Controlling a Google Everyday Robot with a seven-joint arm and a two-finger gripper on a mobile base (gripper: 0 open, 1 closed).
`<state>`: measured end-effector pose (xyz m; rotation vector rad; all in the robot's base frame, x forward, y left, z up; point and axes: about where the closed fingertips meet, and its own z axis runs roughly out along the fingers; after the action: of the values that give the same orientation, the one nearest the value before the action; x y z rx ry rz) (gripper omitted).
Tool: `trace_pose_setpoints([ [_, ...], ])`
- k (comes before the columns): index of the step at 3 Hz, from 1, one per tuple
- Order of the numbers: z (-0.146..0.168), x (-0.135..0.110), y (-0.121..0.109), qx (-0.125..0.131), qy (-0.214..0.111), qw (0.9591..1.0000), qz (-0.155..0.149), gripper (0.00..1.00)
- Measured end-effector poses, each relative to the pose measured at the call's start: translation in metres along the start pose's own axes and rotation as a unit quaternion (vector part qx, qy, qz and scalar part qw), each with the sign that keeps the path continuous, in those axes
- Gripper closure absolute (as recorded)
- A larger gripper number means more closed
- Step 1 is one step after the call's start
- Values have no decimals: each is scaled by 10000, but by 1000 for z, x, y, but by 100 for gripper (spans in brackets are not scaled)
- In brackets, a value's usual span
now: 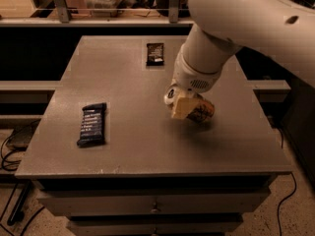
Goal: Knock orange can over
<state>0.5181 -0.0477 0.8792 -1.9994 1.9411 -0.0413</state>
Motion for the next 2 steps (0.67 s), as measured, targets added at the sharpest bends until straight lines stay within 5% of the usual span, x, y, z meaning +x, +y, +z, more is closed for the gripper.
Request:
trace_pose_setpoints([
  [2, 9, 1, -20, -91, -182, 9996, 187, 4],
])
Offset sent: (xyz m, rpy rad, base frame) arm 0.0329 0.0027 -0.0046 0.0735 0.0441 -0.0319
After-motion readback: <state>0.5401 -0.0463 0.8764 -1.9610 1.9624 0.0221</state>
